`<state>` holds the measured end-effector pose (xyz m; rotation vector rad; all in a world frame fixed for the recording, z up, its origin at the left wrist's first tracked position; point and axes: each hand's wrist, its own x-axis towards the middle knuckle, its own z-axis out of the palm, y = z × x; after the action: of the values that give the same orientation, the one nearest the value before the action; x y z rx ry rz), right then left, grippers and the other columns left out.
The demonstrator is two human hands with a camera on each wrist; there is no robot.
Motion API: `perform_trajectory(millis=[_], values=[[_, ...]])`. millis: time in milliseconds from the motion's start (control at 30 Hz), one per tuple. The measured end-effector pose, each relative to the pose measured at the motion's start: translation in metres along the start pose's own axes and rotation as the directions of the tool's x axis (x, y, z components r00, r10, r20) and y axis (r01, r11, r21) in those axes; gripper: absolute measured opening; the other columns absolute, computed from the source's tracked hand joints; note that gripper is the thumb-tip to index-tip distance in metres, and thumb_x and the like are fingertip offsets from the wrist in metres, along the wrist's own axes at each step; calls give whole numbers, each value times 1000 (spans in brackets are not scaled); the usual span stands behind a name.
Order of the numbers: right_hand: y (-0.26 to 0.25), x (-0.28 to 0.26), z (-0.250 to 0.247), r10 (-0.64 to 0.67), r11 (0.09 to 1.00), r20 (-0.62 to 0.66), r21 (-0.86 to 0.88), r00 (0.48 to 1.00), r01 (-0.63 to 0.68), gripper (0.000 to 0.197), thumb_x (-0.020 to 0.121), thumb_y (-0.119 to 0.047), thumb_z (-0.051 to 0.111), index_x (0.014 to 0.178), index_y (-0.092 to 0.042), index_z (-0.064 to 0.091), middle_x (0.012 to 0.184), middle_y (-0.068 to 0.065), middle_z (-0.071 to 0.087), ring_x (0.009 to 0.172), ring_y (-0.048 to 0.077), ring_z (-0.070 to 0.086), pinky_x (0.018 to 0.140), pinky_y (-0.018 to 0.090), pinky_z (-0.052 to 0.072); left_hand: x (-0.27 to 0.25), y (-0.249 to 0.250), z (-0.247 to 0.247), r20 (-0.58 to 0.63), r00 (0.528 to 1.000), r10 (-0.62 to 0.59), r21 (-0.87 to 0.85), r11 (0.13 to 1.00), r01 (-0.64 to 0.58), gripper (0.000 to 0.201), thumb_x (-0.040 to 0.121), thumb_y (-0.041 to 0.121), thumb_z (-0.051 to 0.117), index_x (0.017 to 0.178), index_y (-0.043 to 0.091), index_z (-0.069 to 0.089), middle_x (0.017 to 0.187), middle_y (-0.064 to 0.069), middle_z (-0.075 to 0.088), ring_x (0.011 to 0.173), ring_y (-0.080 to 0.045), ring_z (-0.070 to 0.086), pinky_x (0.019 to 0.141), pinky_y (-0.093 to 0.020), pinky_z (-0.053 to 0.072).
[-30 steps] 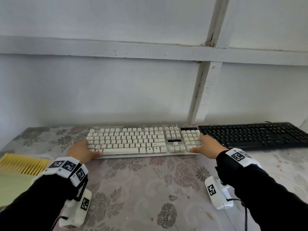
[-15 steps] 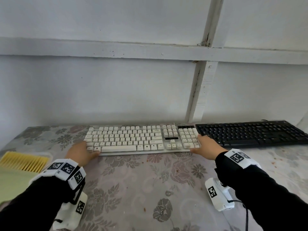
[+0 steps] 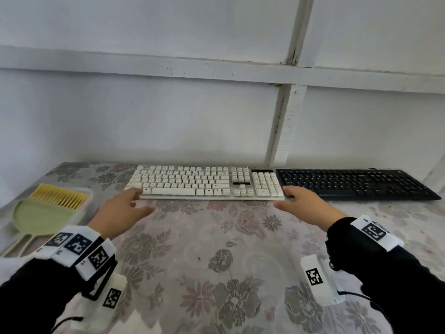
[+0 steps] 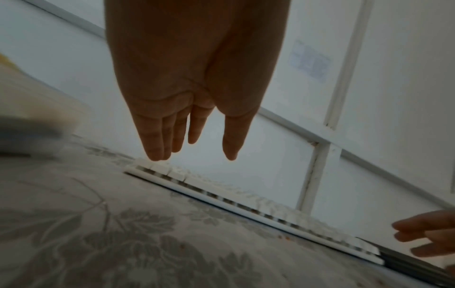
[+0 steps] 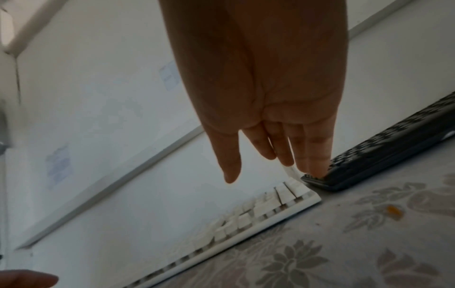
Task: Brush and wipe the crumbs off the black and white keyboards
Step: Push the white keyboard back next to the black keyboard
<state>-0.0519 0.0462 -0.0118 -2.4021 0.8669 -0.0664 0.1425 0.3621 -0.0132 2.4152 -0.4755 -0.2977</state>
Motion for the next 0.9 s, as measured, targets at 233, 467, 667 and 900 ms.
perform_trajectory(millis=[233,467,667,900], values=[[-20,-54,6,-53,988,13,147,999,50,65,89,-38,61,145,-18,33,148,-3,39,130,13,43,93,26,39,-55,-2,-1,68,996,60,-88,995,-54,60,84,35,65,137,23,41,136,0,49,123,-18,48,104,-38,40],[-64,-99,30,-197,970,63,159,978,185,64,88,-40,61,144,-23,35,145,-6,42,126,10,46,100,26,38,-90,-19,-16,87,976,200,-155,971,-185,49,80,35,66,125,33,46,120,11,53,112,-9,51,104,-30,40],[-128,-114,68,-315,938,166,207,934,279,65,89,-44,57,147,-28,30,146,-12,37,126,9,45,103,30,42,-99,-57,-50,24,962,270,-199,945,-260,47,78,29,67,119,39,46,124,12,55,116,-3,51,98,-20,37],[-213,-97,135,-405,908,227,211,886,362,69,91,-47,54,149,-26,24,154,-8,25,139,8,28,113,33,31,-69,-117,-111,-87,971,221,10,975,-221,64,75,36,73,130,37,41,130,15,42,115,-8,42,93,-26,33]])
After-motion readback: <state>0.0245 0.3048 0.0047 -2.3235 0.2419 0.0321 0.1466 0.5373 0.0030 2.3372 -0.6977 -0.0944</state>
